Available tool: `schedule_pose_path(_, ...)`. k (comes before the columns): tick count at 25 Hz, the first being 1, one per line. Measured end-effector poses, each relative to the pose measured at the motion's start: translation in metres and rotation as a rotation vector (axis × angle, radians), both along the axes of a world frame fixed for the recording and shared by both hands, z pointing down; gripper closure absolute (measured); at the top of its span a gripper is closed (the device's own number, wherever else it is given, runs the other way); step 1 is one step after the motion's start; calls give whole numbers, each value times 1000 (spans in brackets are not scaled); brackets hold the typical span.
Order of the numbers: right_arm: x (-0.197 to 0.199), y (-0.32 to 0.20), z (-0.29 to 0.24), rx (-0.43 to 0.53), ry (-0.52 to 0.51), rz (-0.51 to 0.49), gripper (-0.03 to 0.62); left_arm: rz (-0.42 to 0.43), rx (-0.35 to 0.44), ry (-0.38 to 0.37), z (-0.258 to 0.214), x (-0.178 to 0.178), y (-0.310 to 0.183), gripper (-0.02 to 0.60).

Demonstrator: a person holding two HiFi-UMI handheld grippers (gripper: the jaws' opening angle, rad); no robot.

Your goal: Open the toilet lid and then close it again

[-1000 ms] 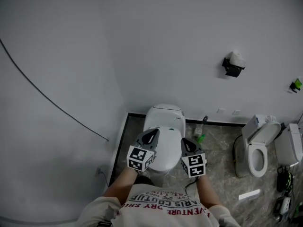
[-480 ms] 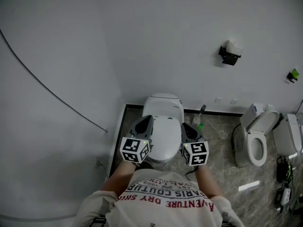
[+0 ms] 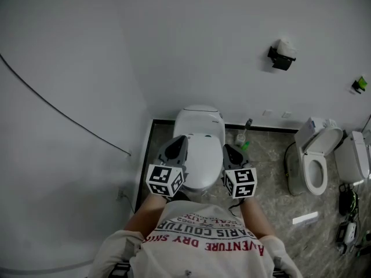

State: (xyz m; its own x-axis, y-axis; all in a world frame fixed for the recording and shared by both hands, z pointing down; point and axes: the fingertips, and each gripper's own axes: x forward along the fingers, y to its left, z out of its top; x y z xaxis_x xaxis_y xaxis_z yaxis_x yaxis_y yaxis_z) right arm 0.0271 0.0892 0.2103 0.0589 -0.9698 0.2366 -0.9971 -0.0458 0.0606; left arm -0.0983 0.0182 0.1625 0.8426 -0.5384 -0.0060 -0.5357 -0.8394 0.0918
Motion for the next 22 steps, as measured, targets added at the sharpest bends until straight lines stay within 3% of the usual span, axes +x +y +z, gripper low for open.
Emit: schedule_pose_path(22,2,-8,13,-12,-21,18,579,-15,-16,-22,14,-3,-9,574)
